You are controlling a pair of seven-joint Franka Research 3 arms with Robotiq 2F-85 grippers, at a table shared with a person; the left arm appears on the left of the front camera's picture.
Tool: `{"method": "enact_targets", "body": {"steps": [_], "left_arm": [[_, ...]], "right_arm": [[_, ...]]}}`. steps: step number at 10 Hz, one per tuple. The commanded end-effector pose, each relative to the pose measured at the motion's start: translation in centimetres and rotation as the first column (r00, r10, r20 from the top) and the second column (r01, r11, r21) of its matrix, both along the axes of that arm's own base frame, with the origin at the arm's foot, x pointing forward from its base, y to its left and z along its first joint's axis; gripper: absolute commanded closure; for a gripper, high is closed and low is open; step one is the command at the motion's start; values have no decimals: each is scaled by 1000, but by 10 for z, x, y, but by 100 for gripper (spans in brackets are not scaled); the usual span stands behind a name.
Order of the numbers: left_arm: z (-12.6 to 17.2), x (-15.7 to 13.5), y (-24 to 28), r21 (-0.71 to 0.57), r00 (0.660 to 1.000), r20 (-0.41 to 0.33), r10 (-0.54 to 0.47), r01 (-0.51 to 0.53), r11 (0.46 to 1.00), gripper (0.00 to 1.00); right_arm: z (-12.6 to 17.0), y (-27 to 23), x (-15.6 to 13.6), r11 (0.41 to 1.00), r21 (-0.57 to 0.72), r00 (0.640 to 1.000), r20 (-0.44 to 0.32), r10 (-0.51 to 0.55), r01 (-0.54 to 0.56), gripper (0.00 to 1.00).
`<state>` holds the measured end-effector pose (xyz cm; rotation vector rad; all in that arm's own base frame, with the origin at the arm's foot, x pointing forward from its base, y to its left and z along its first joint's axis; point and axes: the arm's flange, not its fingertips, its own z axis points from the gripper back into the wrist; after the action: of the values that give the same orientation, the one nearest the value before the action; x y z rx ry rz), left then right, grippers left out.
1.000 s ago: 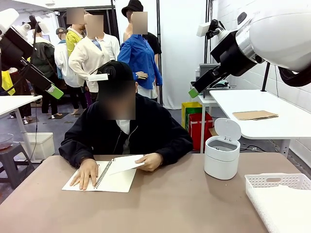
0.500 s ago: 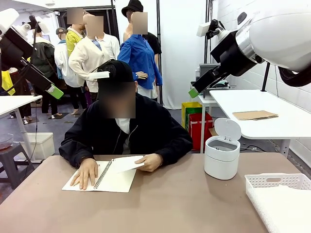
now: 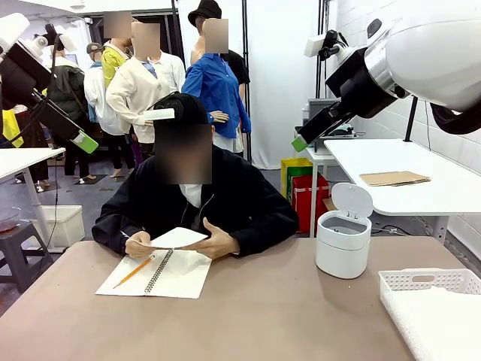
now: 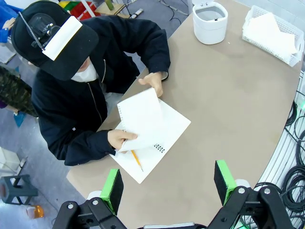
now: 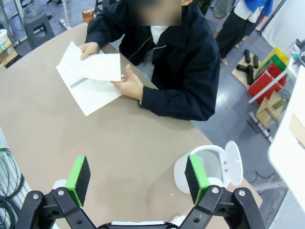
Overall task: Sort the paper based on its condition.
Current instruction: If a person hands you a paper, place it in the Organizing basket , and if it's crumpled, put it in the Trash can.
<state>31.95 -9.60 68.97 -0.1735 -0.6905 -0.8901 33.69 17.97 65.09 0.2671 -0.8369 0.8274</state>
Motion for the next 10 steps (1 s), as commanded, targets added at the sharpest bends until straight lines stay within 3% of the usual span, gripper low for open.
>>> {"method": "enact_targets", "body": {"steps": [1, 10], "left_arm": [[1, -1, 0, -3, 1000, 2, -1, 1, 1000, 0], [1, -1, 0, -3, 1000, 2, -1, 1, 1000, 0]], "right_arm": [[0, 0, 0, 1000, 2, 1000, -2, 1, -1, 0], [0, 0, 0, 1000, 2, 1000, -2, 1, -1, 0]]}}
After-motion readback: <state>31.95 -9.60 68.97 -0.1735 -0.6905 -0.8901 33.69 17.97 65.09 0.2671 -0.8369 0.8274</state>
